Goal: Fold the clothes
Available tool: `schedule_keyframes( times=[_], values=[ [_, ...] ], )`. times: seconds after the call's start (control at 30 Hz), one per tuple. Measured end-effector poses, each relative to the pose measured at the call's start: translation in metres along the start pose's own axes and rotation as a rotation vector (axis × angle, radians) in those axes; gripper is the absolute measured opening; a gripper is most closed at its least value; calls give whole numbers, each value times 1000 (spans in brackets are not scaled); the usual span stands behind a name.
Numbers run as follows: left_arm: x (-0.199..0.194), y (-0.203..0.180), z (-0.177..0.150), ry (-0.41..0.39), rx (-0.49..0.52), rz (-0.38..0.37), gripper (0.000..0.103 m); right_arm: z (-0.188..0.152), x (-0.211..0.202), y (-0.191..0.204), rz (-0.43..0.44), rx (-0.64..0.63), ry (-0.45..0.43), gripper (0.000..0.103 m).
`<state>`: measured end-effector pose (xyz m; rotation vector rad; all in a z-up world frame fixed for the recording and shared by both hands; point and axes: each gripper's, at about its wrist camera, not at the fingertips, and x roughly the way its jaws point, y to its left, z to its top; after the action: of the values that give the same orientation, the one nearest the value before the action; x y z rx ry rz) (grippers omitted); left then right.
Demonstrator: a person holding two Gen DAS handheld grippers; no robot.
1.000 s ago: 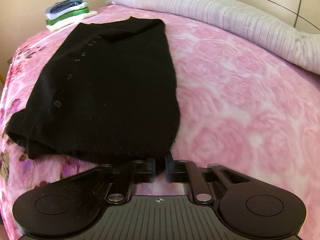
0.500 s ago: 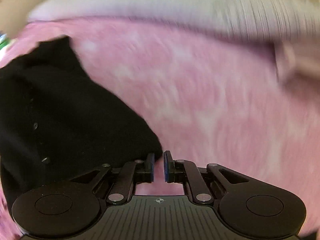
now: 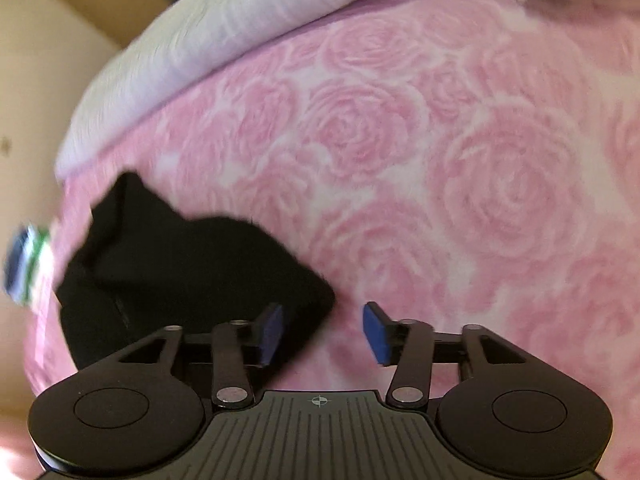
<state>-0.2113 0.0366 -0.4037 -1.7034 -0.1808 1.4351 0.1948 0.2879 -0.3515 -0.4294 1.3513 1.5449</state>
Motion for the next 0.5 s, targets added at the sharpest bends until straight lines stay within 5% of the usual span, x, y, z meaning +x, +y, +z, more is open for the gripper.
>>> schedule_keyframes(
  times=[0.1,0.13,0.17,0.2,0.3,0.4,0.5],
  values=[
    [14,4,-2,-17,-74,-36,32,3,13,8,-10,-32,25,52],
    [14,1,-2,-29,-57,-36,23,3,18,11,-16,-47,35,51],
    [12,-4,-2,-38,-27,-29,8,4,23,15,-22,-63,44,42],
    [11,-8,-3,-47,4,-21,7,4,28,18,-28,-78,54,13],
    [-33,-41,-7,-137,157,-57,7,5,29,28,-20,-118,77,10],
    [-118,-84,-22,-272,351,-138,6,-2,-17,27,120,-74,98,10],
    [-161,-90,-44,-272,515,-50,9,-20,-57,18,207,6,153,10]
  ],
)
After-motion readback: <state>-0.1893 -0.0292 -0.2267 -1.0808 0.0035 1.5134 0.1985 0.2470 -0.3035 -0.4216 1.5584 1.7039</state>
